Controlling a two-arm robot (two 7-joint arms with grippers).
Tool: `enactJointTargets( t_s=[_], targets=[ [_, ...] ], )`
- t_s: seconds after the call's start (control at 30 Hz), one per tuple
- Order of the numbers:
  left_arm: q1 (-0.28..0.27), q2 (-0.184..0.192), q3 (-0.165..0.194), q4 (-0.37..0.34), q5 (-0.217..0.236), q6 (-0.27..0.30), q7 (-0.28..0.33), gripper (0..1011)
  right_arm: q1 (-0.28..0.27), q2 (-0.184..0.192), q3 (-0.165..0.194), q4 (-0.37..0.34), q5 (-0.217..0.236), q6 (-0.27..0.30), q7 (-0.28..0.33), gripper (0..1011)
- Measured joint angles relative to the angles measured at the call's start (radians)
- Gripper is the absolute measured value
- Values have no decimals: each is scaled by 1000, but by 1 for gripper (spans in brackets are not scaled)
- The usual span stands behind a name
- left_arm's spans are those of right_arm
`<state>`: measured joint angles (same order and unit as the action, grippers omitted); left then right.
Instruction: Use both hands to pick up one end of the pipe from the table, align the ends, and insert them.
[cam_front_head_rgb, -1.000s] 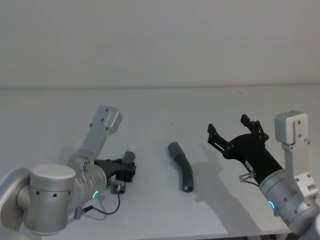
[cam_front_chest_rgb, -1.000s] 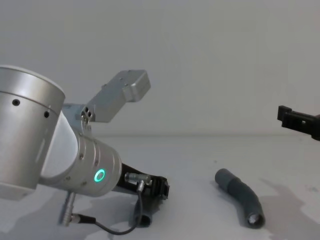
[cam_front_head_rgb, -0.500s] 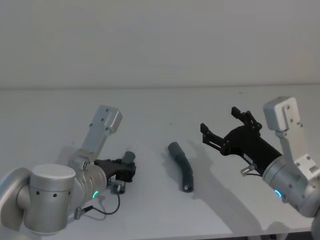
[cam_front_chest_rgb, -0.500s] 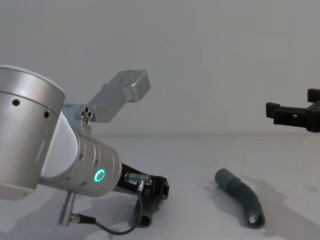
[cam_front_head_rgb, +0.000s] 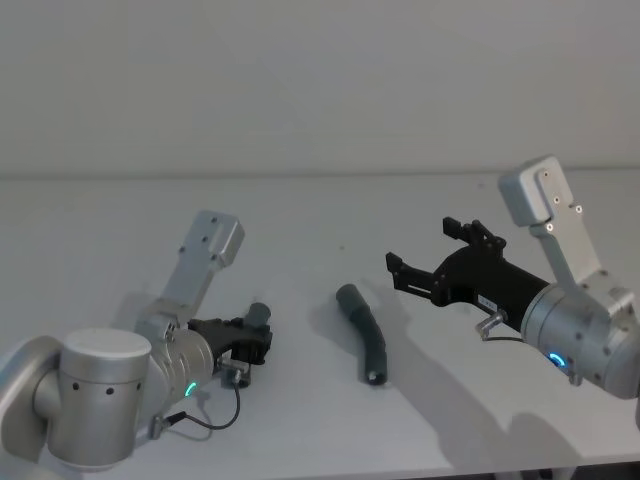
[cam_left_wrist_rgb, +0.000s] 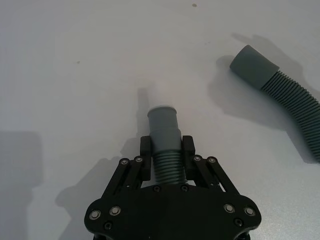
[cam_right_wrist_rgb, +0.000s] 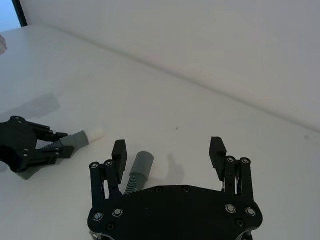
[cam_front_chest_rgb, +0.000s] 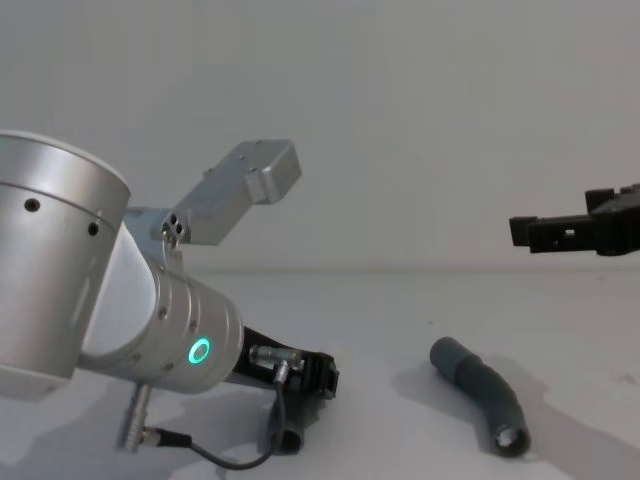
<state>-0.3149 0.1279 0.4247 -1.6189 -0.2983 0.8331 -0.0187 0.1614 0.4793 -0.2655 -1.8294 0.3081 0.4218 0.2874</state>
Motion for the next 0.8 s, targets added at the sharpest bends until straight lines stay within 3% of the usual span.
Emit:
enactJointTargets(
  t_s=[0.2,0.4,0.8],
  targets=[
    [0,0,0,0,0,0,0,328,20,-18,-1,-7,23,106,-11,1002],
    [0,0,0,0,0,0,0,328,31,-72,3,-9,36,223,-71,1002],
    [0,0,0,0,0,0,0,328,17,-157,-17,6,12,303,-177,1002]
  ],
)
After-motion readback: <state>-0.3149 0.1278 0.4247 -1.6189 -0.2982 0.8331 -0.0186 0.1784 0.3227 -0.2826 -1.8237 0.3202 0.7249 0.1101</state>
